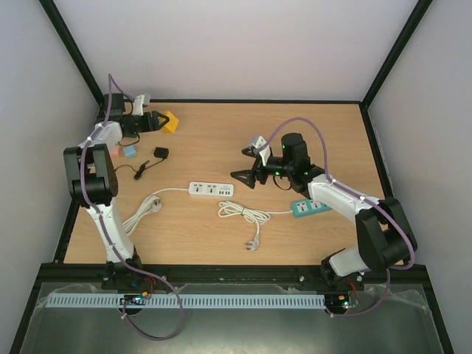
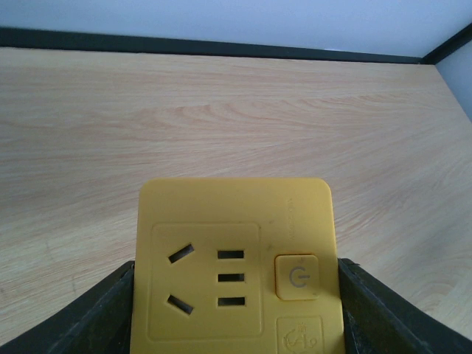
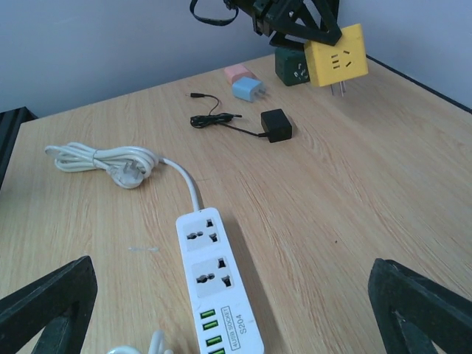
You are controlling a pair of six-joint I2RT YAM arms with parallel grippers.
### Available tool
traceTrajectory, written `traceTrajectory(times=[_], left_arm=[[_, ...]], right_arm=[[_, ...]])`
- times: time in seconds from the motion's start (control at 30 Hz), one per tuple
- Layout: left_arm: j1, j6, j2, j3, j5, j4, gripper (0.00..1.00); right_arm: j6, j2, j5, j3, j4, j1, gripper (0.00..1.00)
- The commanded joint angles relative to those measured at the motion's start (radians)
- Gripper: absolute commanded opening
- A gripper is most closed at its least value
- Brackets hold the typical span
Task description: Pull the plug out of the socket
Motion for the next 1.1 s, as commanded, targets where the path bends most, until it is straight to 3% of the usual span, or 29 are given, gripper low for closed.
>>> traceTrajectory(times=[0.0, 0.47, 0.67, 0.9, 1.07], left_arm=[[0.007, -0.136, 0.054, 0.04, 0.065, 0.099, 0.39], [0.006, -0.213, 0.171, 0.061, -0.035, 0.097, 0.53], [0.007, -0.207, 0.183, 0.063, -0.092, 0.066, 0.66], [0.006, -0.184, 0.134, 0.049, -0.193, 0.058, 0.94], [0.002, -0.159, 0.08, 0.031, -0.288, 0.055, 0.97]], right_arm=[[0.007, -0.007, 0.022, 0.001, 0.001, -0.005, 0.98], [-0.001, 0.006, 0.031, -0.018, 0.012, -0.005, 0.98], [0.008, 0.012, 0.025, -0.021, 0.02, -0.005, 0.98], [0.019, 0.02, 0.02, -0.021, 0.027, -0.005, 0.98], [0.019, 0.026, 0.017, -0.02, 0.028, -0.004, 0.98]])
